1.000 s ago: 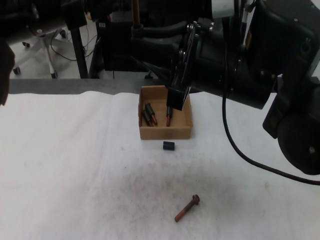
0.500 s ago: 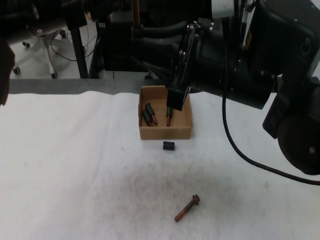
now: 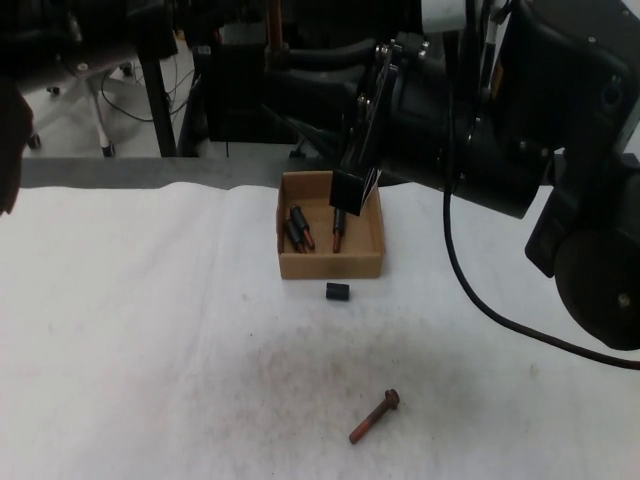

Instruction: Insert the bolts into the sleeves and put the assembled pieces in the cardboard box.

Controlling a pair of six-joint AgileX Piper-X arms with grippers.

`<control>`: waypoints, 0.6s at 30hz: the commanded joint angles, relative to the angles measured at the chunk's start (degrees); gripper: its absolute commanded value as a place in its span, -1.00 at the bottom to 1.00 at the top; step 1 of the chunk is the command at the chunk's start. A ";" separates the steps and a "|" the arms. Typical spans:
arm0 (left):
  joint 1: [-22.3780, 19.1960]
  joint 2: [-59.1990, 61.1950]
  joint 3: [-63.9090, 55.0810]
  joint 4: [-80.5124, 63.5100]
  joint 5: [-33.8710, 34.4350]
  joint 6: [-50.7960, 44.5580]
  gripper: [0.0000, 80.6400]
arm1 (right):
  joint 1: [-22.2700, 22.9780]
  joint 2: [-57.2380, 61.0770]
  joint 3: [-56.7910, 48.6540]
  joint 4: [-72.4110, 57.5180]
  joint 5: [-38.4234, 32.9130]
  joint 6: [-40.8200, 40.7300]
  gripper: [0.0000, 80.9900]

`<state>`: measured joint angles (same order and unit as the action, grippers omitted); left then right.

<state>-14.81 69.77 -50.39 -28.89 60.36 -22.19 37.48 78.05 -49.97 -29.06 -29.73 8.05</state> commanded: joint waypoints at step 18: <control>-0.19 -0.18 2.36 -3.51 -1.92 -0.87 0.15 | -0.06 -0.88 -0.61 -0.77 0.73 -0.21 -0.99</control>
<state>-14.94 69.77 -48.10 -30.46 60.36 -21.82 37.48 78.05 -49.97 -29.06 -29.48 8.05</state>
